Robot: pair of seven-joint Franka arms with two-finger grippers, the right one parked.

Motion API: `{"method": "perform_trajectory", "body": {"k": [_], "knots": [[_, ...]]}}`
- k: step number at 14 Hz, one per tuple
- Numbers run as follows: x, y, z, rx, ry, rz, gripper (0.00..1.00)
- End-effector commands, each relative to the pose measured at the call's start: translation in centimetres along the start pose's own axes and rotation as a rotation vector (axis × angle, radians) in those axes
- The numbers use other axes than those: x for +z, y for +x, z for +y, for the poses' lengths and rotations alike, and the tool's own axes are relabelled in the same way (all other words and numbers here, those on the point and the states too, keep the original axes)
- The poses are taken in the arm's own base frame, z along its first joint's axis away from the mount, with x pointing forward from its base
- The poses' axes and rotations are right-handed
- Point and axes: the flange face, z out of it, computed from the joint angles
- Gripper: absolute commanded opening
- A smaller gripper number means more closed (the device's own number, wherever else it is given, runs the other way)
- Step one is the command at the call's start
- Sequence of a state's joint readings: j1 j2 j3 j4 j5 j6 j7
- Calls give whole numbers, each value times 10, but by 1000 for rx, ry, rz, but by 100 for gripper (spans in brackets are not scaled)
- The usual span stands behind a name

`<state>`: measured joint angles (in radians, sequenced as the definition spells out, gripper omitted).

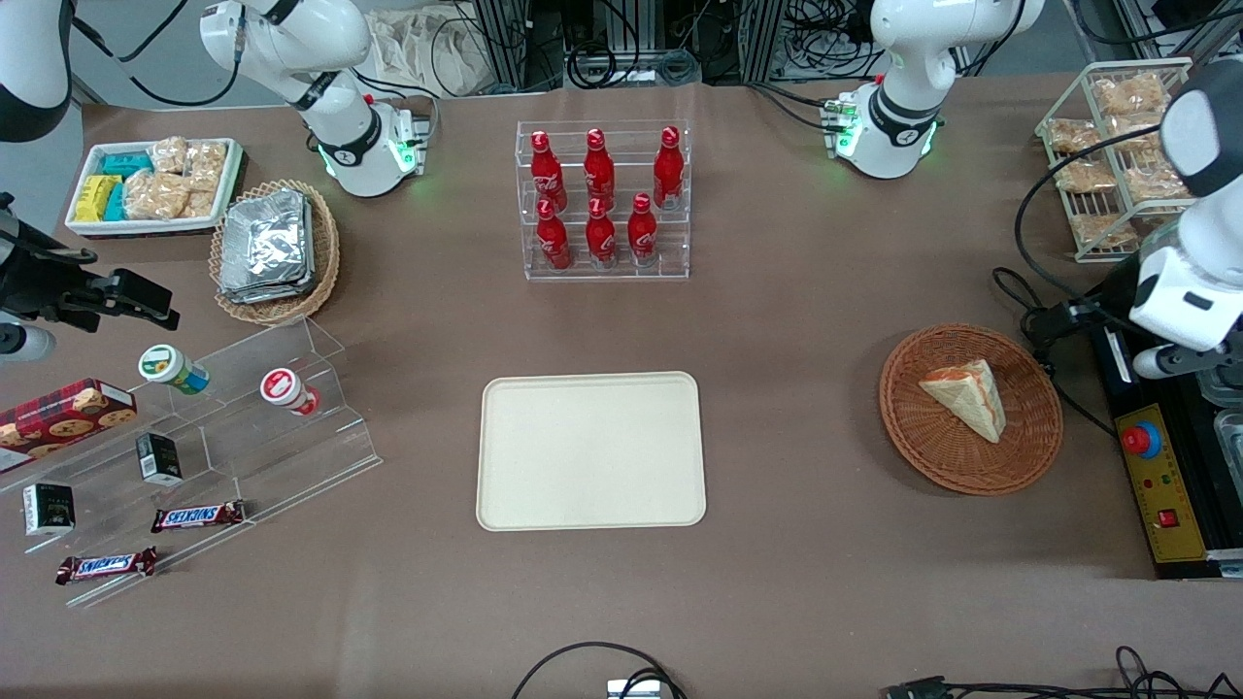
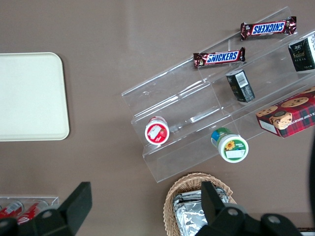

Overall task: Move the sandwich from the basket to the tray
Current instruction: 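Lower the open left gripper over the wrapped sandwich in the basket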

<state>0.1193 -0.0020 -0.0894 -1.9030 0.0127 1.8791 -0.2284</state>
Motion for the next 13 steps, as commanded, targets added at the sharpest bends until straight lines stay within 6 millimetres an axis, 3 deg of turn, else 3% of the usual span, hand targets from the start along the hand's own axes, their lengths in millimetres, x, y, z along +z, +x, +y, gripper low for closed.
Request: {"method": "perform_trajectory", "body": {"k": [1,5,13], "knots": [[26,-21,-5,-90,8,39,100],[83,-33,-7,-190,-7,69,100],[162,-34,-7,-294,-43,111,99]]}}
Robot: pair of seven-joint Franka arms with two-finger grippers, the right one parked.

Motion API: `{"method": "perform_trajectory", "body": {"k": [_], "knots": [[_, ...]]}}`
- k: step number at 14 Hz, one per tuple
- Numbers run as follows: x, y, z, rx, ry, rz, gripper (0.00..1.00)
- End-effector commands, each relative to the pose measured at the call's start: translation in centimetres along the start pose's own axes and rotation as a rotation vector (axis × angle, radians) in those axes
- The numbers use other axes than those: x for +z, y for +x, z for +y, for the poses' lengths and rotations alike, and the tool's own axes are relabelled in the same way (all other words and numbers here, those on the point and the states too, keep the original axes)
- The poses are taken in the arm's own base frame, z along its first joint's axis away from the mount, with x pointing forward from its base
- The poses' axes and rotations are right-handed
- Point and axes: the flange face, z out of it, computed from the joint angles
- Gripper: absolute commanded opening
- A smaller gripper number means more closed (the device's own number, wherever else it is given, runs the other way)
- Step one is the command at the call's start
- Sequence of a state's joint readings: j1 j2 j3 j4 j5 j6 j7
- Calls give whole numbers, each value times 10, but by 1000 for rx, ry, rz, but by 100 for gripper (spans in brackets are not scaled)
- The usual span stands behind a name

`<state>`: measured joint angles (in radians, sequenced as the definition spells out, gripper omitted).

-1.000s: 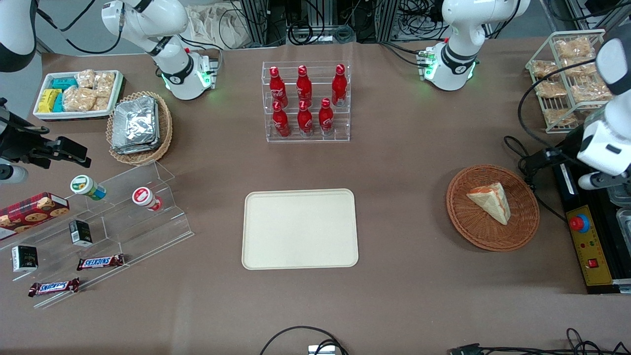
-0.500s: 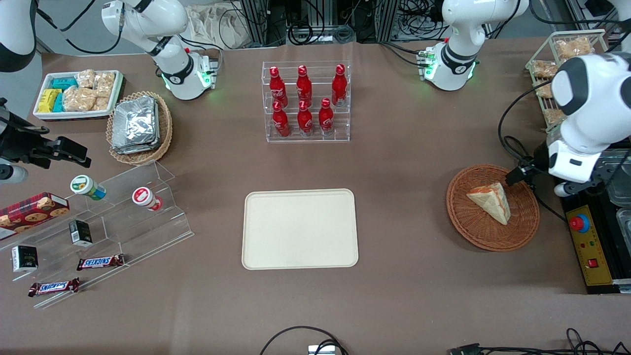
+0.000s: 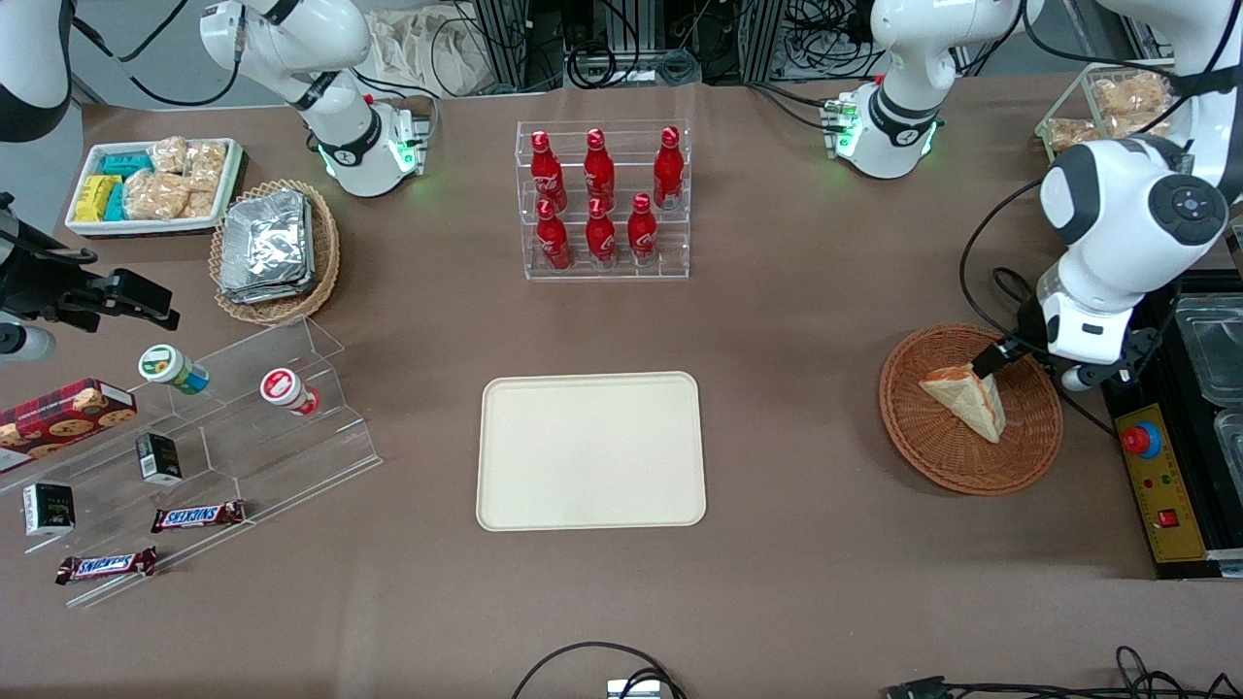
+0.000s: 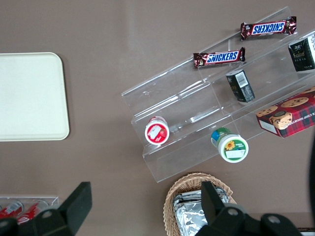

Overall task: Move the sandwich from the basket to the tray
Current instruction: 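Lower the open left gripper over the wrapped sandwich in the basket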

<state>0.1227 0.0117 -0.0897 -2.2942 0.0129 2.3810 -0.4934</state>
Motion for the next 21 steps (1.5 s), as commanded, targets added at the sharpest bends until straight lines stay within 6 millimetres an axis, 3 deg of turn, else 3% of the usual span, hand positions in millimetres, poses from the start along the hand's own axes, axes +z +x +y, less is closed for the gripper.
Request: {"method": "perform_trajectory", "body": {"k": [1,4,7,12,13,14,15,16,21], "knots": [[31,-5,-3,-42,-16,33,99],[72,-1,-27,-117,-32,63,99],[102,-5,-34,-130,-47,84,99],[117,-7,-33,-181,-51,82,96],[117,-8,-32,-187,-52,82,82],[118,-8,-31,-196,-52,80,56],[117,-8,-29,-218,-55,82,24],[116,-8,-28,-224,-56,83,14],[100,-4,-19,-204,-68,103,3]]}}
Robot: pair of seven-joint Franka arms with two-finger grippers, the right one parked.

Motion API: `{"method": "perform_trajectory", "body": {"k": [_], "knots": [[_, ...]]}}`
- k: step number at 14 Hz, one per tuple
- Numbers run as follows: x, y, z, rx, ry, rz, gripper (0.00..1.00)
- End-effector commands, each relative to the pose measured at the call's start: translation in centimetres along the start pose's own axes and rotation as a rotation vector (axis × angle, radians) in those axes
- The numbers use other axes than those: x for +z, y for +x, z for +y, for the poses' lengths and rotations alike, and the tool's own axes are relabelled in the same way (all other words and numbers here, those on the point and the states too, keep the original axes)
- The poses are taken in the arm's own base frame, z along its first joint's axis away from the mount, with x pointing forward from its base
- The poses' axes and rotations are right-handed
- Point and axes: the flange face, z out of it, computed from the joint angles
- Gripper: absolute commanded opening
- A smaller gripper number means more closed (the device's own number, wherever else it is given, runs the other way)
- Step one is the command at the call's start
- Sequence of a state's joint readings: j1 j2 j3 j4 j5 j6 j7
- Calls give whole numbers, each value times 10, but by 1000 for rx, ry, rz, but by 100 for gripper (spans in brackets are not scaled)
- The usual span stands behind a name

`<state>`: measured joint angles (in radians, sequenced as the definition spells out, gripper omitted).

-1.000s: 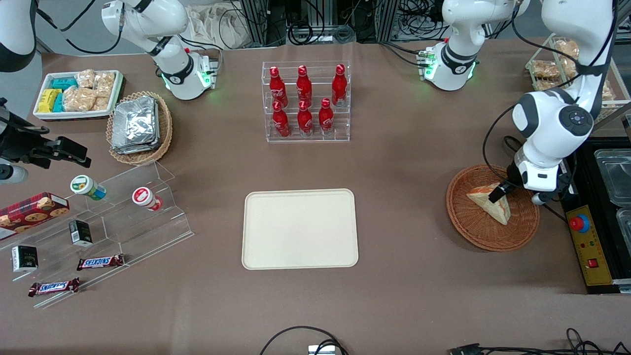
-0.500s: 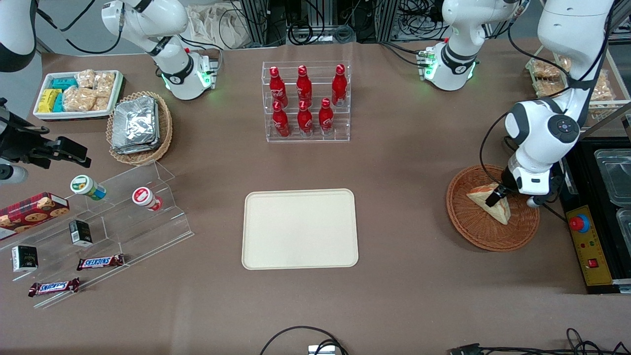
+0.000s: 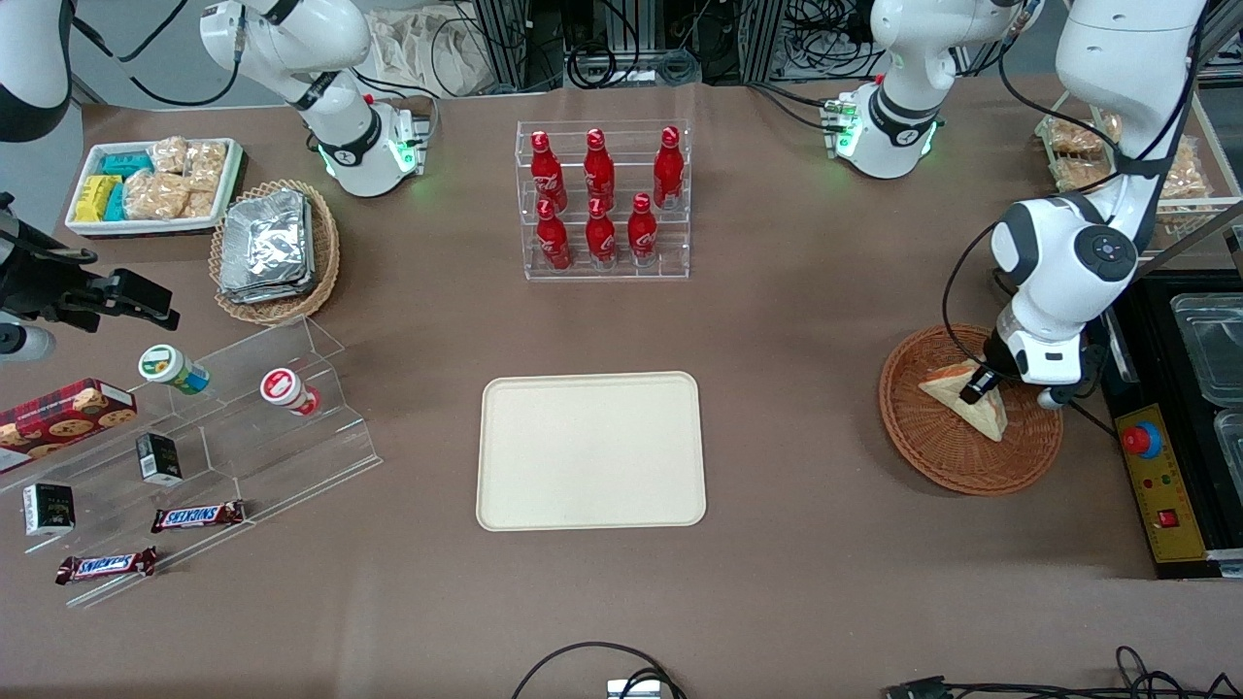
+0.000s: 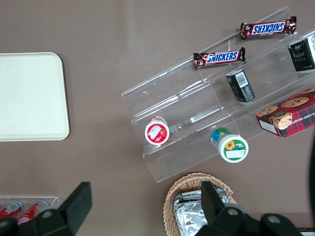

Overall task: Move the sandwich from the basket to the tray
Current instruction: 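Lower the open left gripper over the wrapped sandwich in the basket, then close the left gripper on the sandwich and lift it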

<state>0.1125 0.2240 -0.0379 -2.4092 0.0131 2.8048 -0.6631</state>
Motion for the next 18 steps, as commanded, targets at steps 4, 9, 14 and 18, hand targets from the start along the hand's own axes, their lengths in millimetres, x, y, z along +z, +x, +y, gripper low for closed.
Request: {"method": "perform_trajectory", "body": {"k": [4,9,14,18], "knots": [[-38,-1,18,209,-6,20,0],[-79,-5,54,483,13,-23,0],[-130,-3,115,692,23,-80,4],[-149,-25,154,818,15,-49,5]]}}
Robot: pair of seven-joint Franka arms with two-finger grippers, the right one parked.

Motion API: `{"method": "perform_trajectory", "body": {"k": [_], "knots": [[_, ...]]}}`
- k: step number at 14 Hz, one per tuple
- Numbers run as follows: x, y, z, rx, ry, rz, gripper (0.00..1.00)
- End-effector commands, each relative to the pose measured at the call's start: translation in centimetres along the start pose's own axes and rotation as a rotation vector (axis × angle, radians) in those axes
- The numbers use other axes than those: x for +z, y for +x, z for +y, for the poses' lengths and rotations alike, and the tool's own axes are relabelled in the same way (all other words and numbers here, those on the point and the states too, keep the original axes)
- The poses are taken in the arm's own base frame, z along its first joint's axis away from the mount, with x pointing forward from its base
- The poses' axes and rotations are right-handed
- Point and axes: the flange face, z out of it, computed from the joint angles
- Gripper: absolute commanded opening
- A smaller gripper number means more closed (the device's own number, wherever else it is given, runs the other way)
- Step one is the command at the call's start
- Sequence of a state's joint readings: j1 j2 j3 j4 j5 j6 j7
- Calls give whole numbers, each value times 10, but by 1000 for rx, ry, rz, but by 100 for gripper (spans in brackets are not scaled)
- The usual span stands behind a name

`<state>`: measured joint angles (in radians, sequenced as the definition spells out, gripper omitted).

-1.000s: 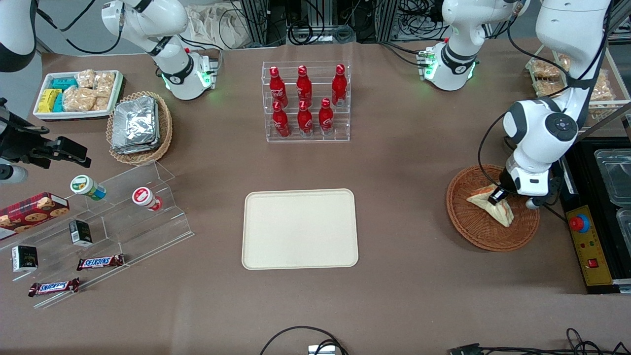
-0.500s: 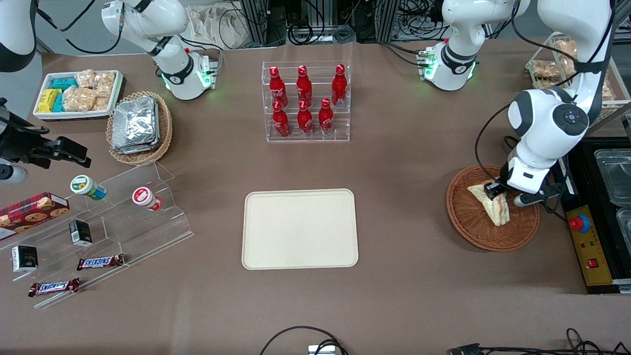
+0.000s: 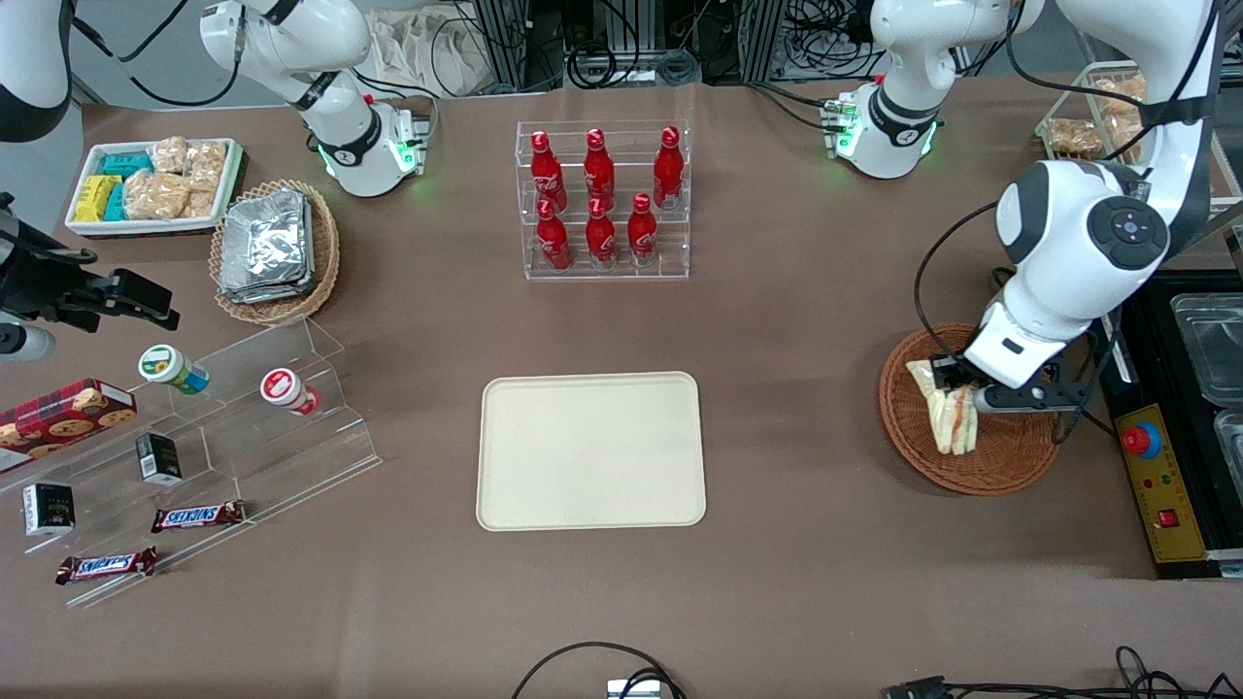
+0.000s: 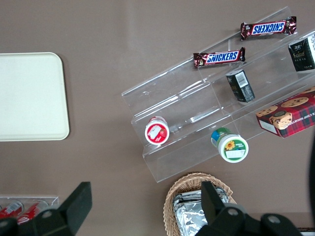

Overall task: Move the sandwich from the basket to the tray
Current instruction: 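Close the left gripper on the sandwich and lift it, then carry the sandwich with the left gripper over to the cream tray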

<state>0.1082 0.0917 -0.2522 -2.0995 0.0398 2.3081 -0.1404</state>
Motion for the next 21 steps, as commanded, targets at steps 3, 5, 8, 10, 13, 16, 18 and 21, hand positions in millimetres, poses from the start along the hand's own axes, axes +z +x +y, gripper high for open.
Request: {"method": "perform_trajectory", "body": {"k": [3,5,8,10,13,16,18,21], "knots": [[-26,15,51,130,17,9,5],[-37,26,76,157,-1,-8,3],[-47,35,107,135,-14,-9,4],[-47,39,138,149,-8,-13,4],[-41,47,183,134,25,-17,3],[-23,53,232,106,0,-60,3],[-6,53,262,97,-8,-68,3],[24,48,300,100,36,-57,3]]}}
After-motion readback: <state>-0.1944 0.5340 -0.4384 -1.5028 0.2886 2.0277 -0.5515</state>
